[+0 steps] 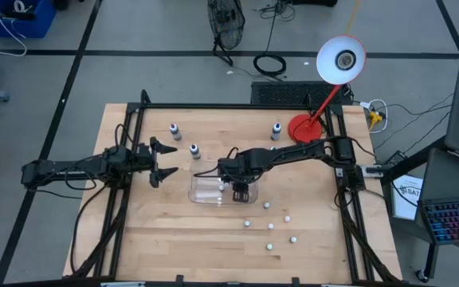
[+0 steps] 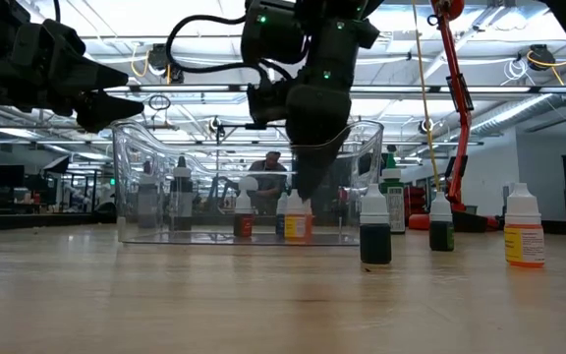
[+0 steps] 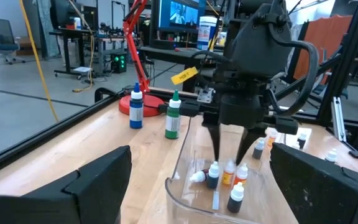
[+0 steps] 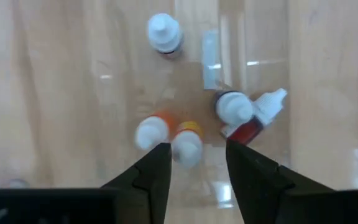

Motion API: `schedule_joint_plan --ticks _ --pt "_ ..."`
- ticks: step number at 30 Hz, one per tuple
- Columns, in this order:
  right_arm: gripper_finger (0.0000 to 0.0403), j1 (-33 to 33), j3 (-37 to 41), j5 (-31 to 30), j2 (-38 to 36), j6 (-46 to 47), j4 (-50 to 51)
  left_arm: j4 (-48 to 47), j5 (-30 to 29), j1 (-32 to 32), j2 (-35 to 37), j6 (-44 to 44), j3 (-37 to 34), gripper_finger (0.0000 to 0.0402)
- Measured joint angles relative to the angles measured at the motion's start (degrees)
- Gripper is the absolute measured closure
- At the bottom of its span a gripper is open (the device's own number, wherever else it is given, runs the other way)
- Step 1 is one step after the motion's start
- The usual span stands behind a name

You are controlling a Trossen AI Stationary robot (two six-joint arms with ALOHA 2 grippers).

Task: Pick & Place food coloring
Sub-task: Put the orange food coloring bottle into the transparent bin, then put the small black food coloring bottle into the transparent bin

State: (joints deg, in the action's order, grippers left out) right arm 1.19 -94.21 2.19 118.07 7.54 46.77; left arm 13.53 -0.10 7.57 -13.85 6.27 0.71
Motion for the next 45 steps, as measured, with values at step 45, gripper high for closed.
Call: schedule_joint_plan --ticks 45 --pt "0.0271 37.48 14.9 2.67 -17.51 81.3 18.26 -0.01 0.0 0.0 -0.02 -0.01 0.0 0.0023"
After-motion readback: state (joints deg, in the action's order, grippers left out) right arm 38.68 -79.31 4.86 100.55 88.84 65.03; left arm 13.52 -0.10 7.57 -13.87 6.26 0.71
